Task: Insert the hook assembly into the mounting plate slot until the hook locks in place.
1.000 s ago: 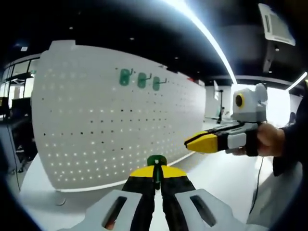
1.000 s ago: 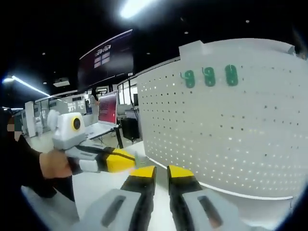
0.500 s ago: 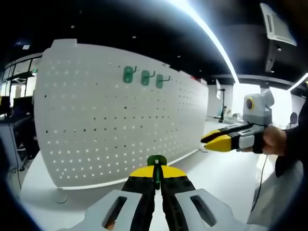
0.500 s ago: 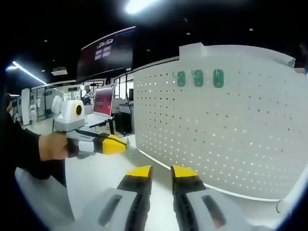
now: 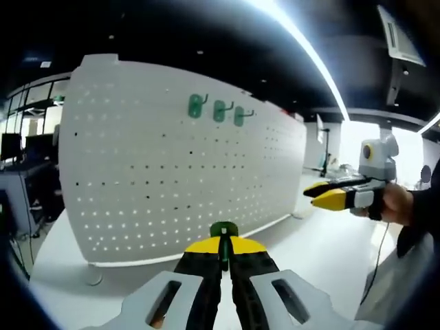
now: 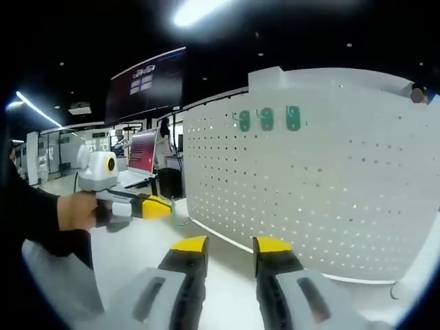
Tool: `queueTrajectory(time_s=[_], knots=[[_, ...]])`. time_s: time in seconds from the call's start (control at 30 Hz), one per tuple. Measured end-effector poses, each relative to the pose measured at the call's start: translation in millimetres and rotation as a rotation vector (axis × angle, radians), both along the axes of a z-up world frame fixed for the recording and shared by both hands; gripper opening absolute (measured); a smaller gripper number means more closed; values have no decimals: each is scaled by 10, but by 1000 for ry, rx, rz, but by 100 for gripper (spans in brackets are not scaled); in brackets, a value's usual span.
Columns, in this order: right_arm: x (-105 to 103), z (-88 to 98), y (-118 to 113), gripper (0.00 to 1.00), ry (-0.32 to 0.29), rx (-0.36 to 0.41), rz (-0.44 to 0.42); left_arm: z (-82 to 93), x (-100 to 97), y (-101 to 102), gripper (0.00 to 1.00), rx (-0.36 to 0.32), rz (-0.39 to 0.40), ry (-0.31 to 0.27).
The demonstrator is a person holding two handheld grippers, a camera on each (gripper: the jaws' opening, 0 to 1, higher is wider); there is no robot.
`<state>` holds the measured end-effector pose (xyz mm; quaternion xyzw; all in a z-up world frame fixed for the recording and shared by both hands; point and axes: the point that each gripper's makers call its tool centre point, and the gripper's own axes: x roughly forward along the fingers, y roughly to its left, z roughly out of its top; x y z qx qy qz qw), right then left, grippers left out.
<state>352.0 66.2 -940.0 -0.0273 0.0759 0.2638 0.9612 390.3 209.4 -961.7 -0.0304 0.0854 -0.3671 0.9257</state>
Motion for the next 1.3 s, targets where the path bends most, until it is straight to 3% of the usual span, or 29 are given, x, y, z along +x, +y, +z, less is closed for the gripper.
queueTrajectory(time_s=[0.27,0.63,1.3], knots=[[8,65,-4,33,-30,-24,-2,133,80,23,3,45,22,2],[-13,209,-35,38,-70,-18,-5,599,246,47,3,104,60,-39],[-74,392,10,47,-112,31,30,1168,637,92,3,195,111,-89]])
